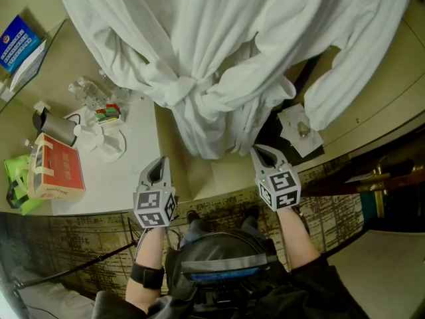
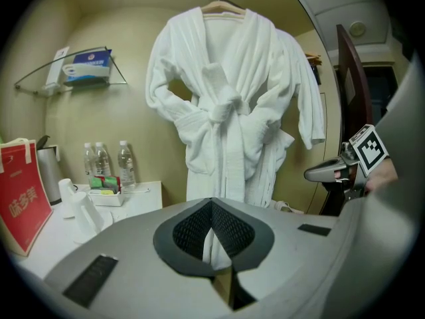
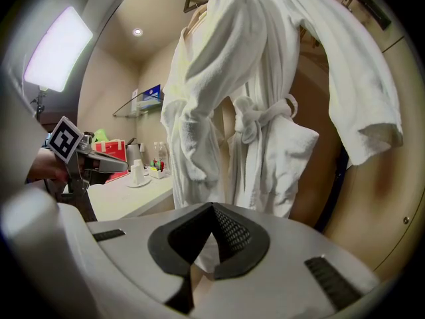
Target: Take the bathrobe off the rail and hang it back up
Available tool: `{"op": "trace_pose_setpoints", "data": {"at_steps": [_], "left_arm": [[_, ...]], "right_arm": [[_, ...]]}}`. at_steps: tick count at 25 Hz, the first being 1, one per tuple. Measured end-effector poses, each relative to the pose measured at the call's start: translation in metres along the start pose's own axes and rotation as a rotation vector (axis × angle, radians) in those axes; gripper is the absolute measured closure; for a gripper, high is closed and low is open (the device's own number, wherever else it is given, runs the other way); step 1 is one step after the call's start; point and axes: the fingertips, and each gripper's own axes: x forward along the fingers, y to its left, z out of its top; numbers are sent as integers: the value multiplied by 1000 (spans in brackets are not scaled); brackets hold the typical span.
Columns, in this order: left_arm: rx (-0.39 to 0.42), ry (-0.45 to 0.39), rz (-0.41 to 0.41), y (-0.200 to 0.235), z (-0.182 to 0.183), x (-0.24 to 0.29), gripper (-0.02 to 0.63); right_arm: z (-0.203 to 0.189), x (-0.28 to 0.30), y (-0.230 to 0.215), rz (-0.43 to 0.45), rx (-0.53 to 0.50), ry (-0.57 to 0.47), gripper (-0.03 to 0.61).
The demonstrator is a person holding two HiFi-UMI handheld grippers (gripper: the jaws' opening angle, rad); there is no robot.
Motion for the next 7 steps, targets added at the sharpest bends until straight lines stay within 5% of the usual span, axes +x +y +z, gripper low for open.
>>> {"op": "trace_pose_setpoints", "data": {"at_steps": [7], "left_arm": [[7, 4, -6, 0, -5, 2, 609]], "right_arm": [[-4, 4, -4, -2, -3, 5, 561]]}}
